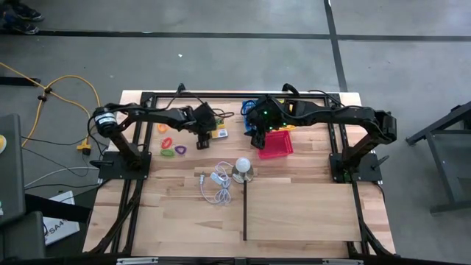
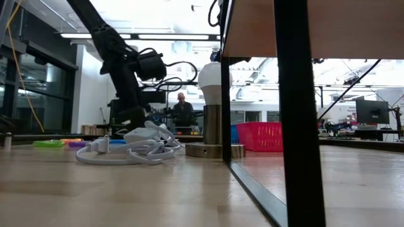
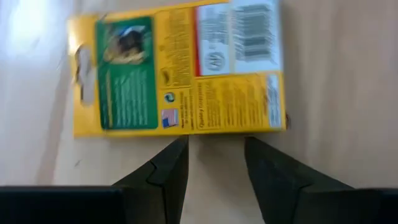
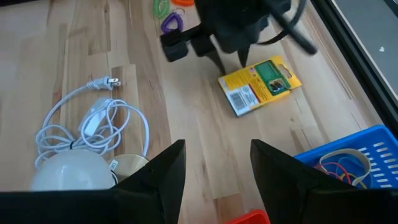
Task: Pick & Place Office Desk Supplies
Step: Stack the yellow crayon box on top of the yellow crayon box
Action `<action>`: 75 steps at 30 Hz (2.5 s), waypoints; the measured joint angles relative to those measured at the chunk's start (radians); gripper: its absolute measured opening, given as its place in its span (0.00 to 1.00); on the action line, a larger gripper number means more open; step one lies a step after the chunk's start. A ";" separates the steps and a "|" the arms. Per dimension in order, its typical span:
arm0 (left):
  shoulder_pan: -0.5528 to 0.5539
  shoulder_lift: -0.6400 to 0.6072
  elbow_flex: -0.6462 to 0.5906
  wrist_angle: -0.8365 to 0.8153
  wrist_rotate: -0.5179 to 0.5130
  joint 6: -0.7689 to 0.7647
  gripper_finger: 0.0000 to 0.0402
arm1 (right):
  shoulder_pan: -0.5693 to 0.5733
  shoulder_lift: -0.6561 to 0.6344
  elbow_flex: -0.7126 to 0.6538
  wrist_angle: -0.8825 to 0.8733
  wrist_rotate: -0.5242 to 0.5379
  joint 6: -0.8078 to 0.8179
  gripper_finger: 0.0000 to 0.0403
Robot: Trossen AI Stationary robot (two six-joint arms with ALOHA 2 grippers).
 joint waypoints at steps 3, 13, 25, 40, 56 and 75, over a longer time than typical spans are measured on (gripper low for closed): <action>-0.033 0.000 0.000 0.030 -0.001 -0.011 0.38 | 0.000 0.000 0.000 0.000 0.001 0.000 0.42; -0.086 -0.003 0.000 0.097 -0.113 0.031 0.38 | 0.000 0.000 0.000 -0.001 -0.003 0.004 0.42; 0.080 -0.014 0.000 0.219 -0.047 0.113 0.38 | 0.000 0.000 0.000 0.008 -0.005 0.004 0.42; 0.156 -0.014 0.001 0.253 0.076 0.114 0.38 | 0.007 0.156 -0.001 0.282 -0.022 0.031 0.42; 0.156 -0.014 0.001 0.253 0.055 0.069 0.38 | 0.005 0.369 0.214 0.304 0.051 -0.048 0.42; 0.170 0.079 0.001 0.302 0.028 0.065 0.38 | 0.019 0.474 0.231 0.224 0.126 -0.099 0.42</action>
